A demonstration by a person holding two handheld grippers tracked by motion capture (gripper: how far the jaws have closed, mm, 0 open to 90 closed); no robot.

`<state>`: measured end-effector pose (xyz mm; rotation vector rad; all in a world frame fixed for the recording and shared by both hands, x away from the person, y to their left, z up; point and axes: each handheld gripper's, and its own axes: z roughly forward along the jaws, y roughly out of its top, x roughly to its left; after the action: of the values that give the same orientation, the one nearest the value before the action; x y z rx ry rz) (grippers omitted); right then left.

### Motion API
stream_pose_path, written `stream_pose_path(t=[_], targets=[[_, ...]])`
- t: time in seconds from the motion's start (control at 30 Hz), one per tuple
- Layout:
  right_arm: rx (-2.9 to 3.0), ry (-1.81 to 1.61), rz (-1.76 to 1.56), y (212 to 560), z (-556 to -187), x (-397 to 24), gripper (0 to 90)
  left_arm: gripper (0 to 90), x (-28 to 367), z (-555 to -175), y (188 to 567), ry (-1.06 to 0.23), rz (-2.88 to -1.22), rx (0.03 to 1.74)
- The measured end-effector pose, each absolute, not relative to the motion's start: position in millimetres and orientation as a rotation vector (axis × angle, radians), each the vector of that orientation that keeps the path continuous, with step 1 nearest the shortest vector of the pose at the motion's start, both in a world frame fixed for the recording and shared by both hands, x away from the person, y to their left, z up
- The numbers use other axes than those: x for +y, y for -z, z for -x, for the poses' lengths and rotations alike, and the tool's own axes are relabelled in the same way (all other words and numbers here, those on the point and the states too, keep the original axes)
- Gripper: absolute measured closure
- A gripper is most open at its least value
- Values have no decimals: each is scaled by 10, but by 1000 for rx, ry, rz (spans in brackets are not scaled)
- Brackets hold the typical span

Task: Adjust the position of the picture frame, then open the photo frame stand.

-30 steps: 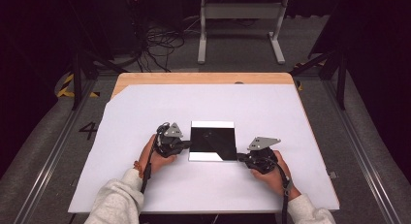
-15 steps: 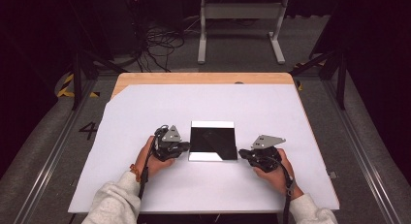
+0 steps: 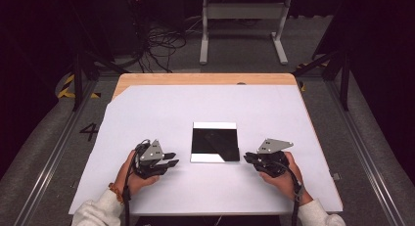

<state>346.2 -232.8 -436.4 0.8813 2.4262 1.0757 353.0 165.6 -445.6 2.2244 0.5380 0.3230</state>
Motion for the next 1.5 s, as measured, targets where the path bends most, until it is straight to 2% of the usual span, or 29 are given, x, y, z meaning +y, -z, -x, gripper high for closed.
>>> stream_pose_path(t=[0.1, 0.17, 0.53, 0.7, 0.83, 1.37, 1.5], targets=[[2425, -1076, -882, 4337, -3450, -2349, 808, 610, 1799, -3430, 4451, -346, -2207, 571], [2426, -1076, -887, 4336, -3449, -2353, 804, 602, 1835, -3405, 4459, -363, -2219, 583], [2442, -1033, -865, 4311, -3428, -2330, 703, 302, 2023, -3223, 4543, -413, -2219, 651], [2448, -1019, -854, 4309, -3431, -2313, 693, 217, 2046, -3191, 4562, -403, -2211, 679], [2450, -1015, -855, 4294, -3441, -2322, 688, 178, 2051, -3163, 4593, -391, -2210, 686], [2538, -957, -838, 4404, -3473, -2220, 677, 151, 2025, -3167, 4624, -392, -2214, 699], [2559, -937, -832, 4419, -3477, -2208, 704, 148, 2002, -3184, 4632, -395, -2222, 693]])
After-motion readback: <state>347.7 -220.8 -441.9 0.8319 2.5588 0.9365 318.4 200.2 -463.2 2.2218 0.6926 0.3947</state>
